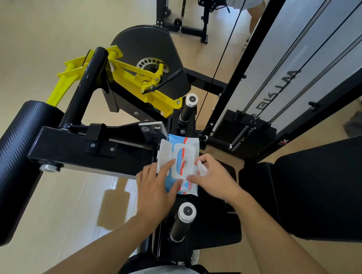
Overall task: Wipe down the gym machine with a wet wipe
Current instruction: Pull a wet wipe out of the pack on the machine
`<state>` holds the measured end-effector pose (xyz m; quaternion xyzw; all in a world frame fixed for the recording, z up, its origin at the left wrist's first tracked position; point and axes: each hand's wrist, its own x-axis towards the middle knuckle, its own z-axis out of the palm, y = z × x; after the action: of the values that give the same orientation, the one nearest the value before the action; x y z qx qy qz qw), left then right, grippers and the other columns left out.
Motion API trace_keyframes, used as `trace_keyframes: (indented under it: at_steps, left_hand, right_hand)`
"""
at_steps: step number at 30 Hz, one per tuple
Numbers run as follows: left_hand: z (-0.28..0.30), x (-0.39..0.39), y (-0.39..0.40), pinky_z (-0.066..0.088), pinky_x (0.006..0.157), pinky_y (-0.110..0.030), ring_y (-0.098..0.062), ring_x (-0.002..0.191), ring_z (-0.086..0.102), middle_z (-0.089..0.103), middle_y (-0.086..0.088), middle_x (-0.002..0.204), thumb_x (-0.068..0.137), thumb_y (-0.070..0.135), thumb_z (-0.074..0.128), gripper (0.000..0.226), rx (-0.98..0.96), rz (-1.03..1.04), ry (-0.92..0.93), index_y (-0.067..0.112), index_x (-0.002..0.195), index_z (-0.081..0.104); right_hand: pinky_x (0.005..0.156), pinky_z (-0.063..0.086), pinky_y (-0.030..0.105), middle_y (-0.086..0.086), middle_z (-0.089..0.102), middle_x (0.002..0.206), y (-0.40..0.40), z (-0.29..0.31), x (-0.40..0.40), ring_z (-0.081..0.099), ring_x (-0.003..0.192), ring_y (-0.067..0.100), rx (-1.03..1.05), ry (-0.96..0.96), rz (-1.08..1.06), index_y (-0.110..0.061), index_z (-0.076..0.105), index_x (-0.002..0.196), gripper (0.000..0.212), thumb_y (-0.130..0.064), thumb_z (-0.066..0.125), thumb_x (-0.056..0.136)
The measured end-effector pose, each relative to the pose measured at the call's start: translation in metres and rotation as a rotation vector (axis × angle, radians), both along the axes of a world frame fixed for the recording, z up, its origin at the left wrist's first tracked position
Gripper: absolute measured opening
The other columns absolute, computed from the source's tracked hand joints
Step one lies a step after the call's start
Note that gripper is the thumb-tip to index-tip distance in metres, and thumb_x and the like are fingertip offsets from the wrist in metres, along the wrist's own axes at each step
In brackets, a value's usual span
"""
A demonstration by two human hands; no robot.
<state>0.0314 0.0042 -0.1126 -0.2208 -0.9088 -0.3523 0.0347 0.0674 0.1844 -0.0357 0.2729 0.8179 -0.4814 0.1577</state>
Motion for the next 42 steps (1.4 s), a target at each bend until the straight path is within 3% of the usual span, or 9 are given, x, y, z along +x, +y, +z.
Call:
trace_keyframes:
  at_steps: [7, 12, 17, 20, 22, 25, 37, 39, 42]
  left_hand:
    - [0.009, 0.001, 0.001, 0.036, 0.094, -0.033, -0.011, 0.106, 0.041, 0.057, 0.0, 0.112, 0.081, 0.039, 0.082, 0.094, 0.025, 0.011, -0.037, 0.029, 0.153, 0.021]
    - [0.014, 0.003, 0.002, 0.037, 0.094, -0.033, 0.006, 0.1, 0.031, 0.044, 0.019, 0.106, 0.077, 0.032, 0.087, 0.109, 0.119, 0.037, -0.133, 0.037, 0.154, 0.011]
    - [0.006, 0.0, 0.0, 0.026, 0.096, -0.025, -0.01, 0.107, 0.045, 0.056, 0.007, 0.114, 0.081, 0.032, 0.084, 0.077, 0.002, -0.054, 0.058, 0.026, 0.146, 0.044]
    - [0.007, -0.004, 0.0, 0.032, 0.101, -0.034, -0.022, 0.119, 0.052, 0.057, -0.002, 0.129, 0.083, 0.026, 0.081, 0.053, -0.042, -0.156, 0.186, 0.025, 0.132, 0.061]
    - [0.014, -0.011, 0.003, 0.028, 0.113, -0.039, -0.027, 0.137, 0.045, 0.054, -0.005, 0.144, 0.087, 0.021, 0.071, 0.044, -0.117, -0.312, 0.265, 0.023, 0.13, 0.064]
    - [0.026, -0.023, 0.01, 0.004, 0.127, -0.038, -0.02, 0.154, 0.02, 0.039, 0.002, 0.16, 0.093, 0.027, 0.049, 0.053, -0.338, -0.583, 0.202, 0.022, 0.146, 0.052]
    - [0.046, -0.024, 0.02, -0.015, 0.122, -0.034, -0.013, 0.156, -0.004, 0.015, 0.007, 0.168, 0.105, 0.032, 0.039, 0.061, -0.483, -0.583, 0.029, 0.028, 0.161, 0.016]
    - [0.049, -0.028, 0.02, -0.007, 0.123, -0.033, -0.016, 0.156, 0.003, 0.02, 0.006, 0.167, 0.102, 0.023, 0.05, 0.062, -0.322, -0.533, -0.22, 0.033, 0.158, 0.025]
    - [0.058, -0.033, 0.015, 0.048, 0.109, -0.044, -0.012, 0.138, 0.047, 0.049, 0.008, 0.149, 0.1, 0.009, 0.056, 0.052, 0.174, -0.354, -0.621, 0.043, 0.139, 0.052]
  right_hand:
    - [0.071, 0.065, 0.04, -0.005, 0.073, 0.099, -0.02, -0.033, -0.03, 0.074, 0.079, 0.008, 0.044, 0.158, -0.353, -0.024, 0.055, 0.099, 0.031, -0.042, 0.077, 0.087]
    - [0.074, 0.065, 0.04, -0.004, 0.073, 0.095, -0.02, -0.039, -0.039, 0.074, 0.078, 0.01, 0.054, 0.121, -0.414, -0.022, 0.059, 0.098, 0.032, -0.048, 0.074, 0.088]
    - [0.055, 0.045, 0.026, -0.003, 0.069, 0.085, -0.015, -0.035, -0.047, 0.065, 0.071, 0.011, 0.064, 0.024, -0.418, -0.017, 0.064, 0.094, 0.03, -0.046, 0.071, 0.09]
    - [0.046, 0.031, 0.023, -0.002, 0.059, 0.071, -0.002, -0.031, -0.041, 0.049, 0.057, 0.011, -0.242, -0.004, -0.452, -0.018, 0.064, 0.088, 0.021, -0.037, 0.065, 0.096]
    - [0.04, 0.028, 0.02, -0.003, 0.054, 0.066, 0.013, -0.03, -0.029, 0.042, 0.051, 0.008, -0.501, 0.008, -0.587, -0.018, 0.064, 0.088, 0.023, -0.039, 0.069, 0.094]
    - [0.039, 0.034, 0.019, -0.002, 0.059, 0.072, 0.026, -0.035, -0.009, 0.048, 0.054, 0.008, -0.564, -0.001, -0.736, -0.016, 0.07, 0.102, 0.027, -0.04, 0.074, 0.09]
    - [0.1, 0.053, 0.044, 0.012, 0.065, 0.118, 0.008, -0.021, 0.013, 0.064, 0.113, 0.03, -0.58, 0.127, -0.809, -0.01, 0.066, 0.126, 0.03, -0.027, 0.055, 0.104]
    - [0.109, 0.045, 0.046, 0.007, 0.064, 0.125, 0.006, -0.014, 0.018, 0.059, 0.119, 0.025, -0.392, 0.091, -0.732, -0.017, 0.064, 0.133, 0.037, -0.036, 0.055, 0.103]
    - [0.096, 0.05, 0.038, 0.0, 0.07, 0.109, 0.002, 0.001, 0.032, 0.064, 0.106, 0.018, -0.266, 0.151, -0.721, -0.024, 0.068, 0.122, 0.026, -0.037, 0.057, 0.101]
